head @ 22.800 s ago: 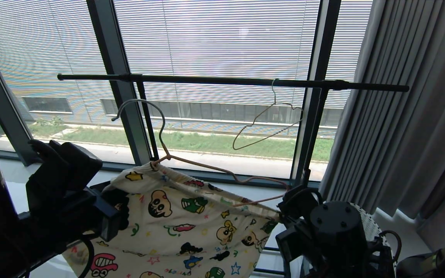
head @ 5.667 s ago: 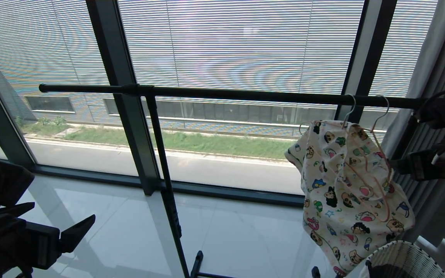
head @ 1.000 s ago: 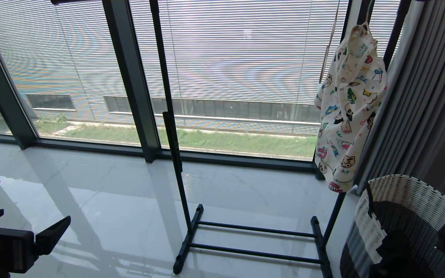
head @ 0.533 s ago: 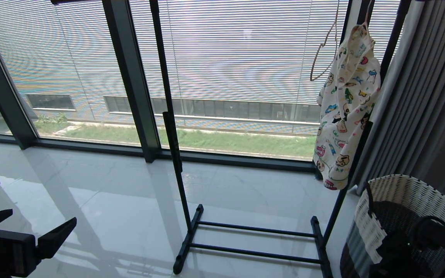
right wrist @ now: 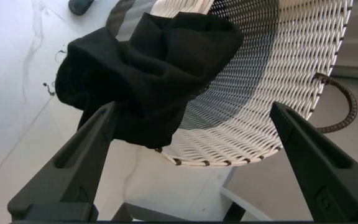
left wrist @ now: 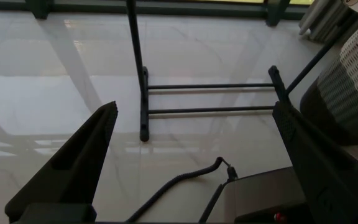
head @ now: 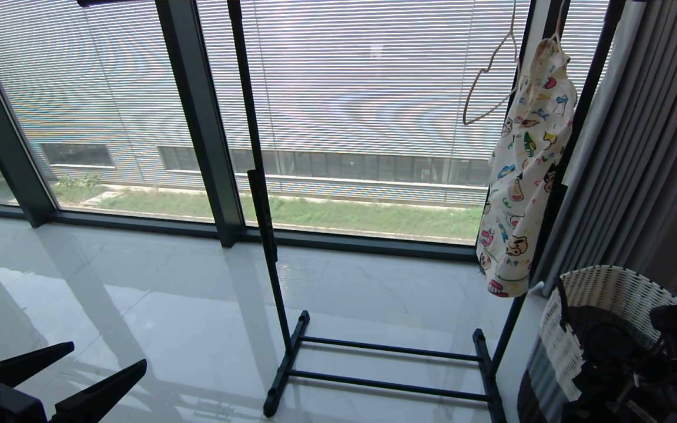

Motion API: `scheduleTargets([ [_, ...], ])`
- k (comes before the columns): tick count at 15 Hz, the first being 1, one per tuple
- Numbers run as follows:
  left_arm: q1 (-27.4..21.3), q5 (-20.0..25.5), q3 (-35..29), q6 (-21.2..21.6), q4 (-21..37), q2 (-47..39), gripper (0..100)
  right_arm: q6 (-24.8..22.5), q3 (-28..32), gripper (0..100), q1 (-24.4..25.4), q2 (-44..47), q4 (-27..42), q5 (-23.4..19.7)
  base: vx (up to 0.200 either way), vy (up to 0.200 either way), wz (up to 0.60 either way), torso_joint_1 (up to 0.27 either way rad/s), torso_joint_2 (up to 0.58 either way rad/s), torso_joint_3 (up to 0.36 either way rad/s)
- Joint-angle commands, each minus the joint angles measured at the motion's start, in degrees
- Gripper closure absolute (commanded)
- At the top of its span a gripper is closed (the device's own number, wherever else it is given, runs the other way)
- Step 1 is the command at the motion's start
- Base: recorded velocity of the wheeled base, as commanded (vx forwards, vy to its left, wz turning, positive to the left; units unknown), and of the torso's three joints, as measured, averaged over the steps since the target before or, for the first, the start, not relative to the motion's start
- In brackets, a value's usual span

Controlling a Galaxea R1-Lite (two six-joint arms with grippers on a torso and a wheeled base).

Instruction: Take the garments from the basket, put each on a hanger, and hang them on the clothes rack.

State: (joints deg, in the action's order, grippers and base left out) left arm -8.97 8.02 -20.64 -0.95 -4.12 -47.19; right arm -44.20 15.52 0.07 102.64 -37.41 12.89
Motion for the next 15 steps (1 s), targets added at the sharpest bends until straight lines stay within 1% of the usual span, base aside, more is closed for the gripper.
scheduleTargets([
  [1,0.0,0.0,0.1,0.0,0.0,-0.1,0,0.0,0.8,0,-0.7,6.8,-2.9,1.2,0.000,0.000,0.00,0.000,0.00,0.000],
  [2,0.1,-0.1,0.1,0.1,0.0,-0.1,0,0.0,1.0,0,-1.3,8.4,-4.6,2.2,0.000,0.000,0.00,0.000,0.00,0.000],
  [4,0.2,-0.3,0.3,0.2,0.0,-0.2,0,-0.1,1.9,0,-1.7,11.0,-9.1,2.2,0.000,0.000,0.00,0.000,0.00,0.000],
  [5,0.3,-0.4,0.8,0.2,-0.1,-0.4,0,-0.3,1.9,100,-1.7,11.3,-10.4,2.2,0.000,0.000,0.00,0.000,0.00,0.000],
  [7,0.4,-1.4,1.1,0.2,-0.1,-0.4,0,-0.4,2.0,100,-1.7,11.1,-10.7,2.0,0.000,0.000,0.00,0.000,0.00,0.000],
  [9,0.4,-4.2,1.1,0.2,-0.1,-0.6,0,-0.4,1.7,100,-1.5,9.5,-10.6,1.5,0.000,0.000,0.00,0.000,0.00,0.000],
  [10,0.4,-6.7,1.1,0.2,-0.1,-1.4,0,-0.4,1.7,100,-0.9,7.5,-10.1,0.8,0.000,0.000,0.00,0.000,0.00,0.000],
  [11,0.4,-9.4,1.1,0.2,-0.1,-1.9,0,-0.4,2.2,100,0.4,4.9,-7.7,0.6,0.000,0.000,0.00,0.000,0.00,0.000],
  [12,0.4,-10.8,1.0,0.3,-0.1,-1.9,0,-0.2,3.6,100,1.5,2.3,-3.9,0.5,0.000,0.000,0.00,0.000,0.00,0.000],
  [13,0.4,-11.0,1.0,1.1,-0.1,-1.9,0,0.2,6.3,100,2.6,-0.6,1.6,0.3,0.000,0.000,0.00,0.000,0.00,0.000],
  [14,0.4,-11.1,1.2,3.2,-0.1,-1.9,0,1.2,10.1,100,4.0,-3.3,7.5,-0.5,0.000,0.000,0.00,0.000,0.00,0.000],
  [15,0.4,-11.1,1.7,4.6,-0.1,-1.9,0,3.9,14.1,100,6.0,-5.6,13.7,-0.8,0.000,0.000,0.00,0.000,0.00,0.000],
])
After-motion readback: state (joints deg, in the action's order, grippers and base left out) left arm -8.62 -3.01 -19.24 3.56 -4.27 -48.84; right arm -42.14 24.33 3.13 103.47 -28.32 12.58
